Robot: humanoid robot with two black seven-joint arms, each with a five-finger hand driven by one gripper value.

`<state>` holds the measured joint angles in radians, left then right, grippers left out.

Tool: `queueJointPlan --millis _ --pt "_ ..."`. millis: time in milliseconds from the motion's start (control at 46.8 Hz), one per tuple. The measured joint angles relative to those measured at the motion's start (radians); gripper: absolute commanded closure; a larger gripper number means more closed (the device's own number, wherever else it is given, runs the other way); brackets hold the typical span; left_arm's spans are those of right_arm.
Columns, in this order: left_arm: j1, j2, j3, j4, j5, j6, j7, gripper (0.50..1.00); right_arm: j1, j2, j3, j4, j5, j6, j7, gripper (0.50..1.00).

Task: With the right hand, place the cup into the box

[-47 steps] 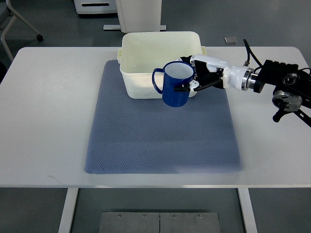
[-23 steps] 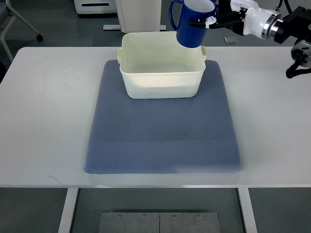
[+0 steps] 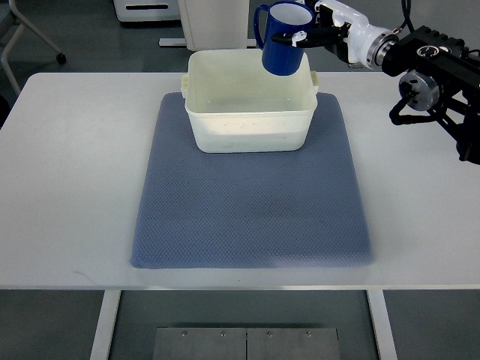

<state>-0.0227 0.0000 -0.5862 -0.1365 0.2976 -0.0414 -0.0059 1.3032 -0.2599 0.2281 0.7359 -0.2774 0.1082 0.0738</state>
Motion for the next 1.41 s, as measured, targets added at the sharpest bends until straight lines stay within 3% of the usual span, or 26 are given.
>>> queueJointPlan --millis 256,556,1047,1239,1303,1410 --pt "0.0 0.0 0.0 0.0 0.0 0.0 0.0 0.5 -0.024 0.033 0.002 -0.003 0.0 -0.083 -0.024 1.0" --pt "0.0 0.0 0.0 0.0 0.0 0.0 0.0 0.5 -0.047 0.044 0.001 -0.002 0.0 -0.098 -0.05 1.0" --pt "0.0 0.0 0.0 0.0 0.0 0.0 0.0 0.5 -0.079 0.059 -0.001 0.005 -0.002 -0.094 -0.04 0.994" --pt "0.0 0.0 0.0 0.0 0.0 0.0 0.0 0.5 -0.082 0.06 0.0 0.005 -0.002 -0.094 -0.038 0.808" --pt "0.0 0.0 0.0 0.0 0.0 0.0 0.0 0.5 -0.082 0.062 0.0 0.005 -0.002 -0.094 -0.037 0.693" --pt "0.0 0.0 0.0 0.0 0.0 0.0 0.0 0.5 -0.084 0.064 0.0 0.006 -0.002 -0.094 -0.031 0.547"
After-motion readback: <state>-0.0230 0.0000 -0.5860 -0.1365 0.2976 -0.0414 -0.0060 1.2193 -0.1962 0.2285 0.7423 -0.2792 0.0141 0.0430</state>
